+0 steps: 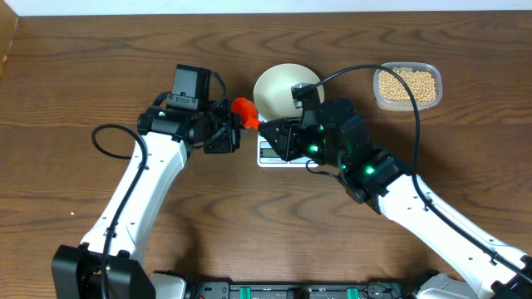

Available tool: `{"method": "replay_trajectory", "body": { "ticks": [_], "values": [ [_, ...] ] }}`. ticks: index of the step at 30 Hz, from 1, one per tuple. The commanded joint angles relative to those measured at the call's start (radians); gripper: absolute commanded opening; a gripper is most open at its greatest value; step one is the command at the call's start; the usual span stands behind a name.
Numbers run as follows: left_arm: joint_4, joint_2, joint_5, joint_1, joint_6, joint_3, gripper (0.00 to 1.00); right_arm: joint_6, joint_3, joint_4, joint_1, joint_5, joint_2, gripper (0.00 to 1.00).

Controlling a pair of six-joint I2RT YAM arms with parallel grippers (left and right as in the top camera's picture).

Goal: Scoop item into bowl and weigh 50g on scale
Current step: 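Move the right gripper to the scoop and grasp its handle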

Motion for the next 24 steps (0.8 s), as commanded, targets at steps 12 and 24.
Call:
{"method": "replay_trajectory", "body": {
  "ticks": [12,24],
  "values": [
    [-0.008,-0.007,0.009,-0.002,-0.001,0.011,0.07,0.070,0.019,0.005,0.009,-0.003,0.044,0.14],
    [-0.011,-0.007,0.009,-0.002,0.002,0.011,0.07,0.070,0.019,0.024,0.010,-0.007,0.044,0.13]
  ]
}}
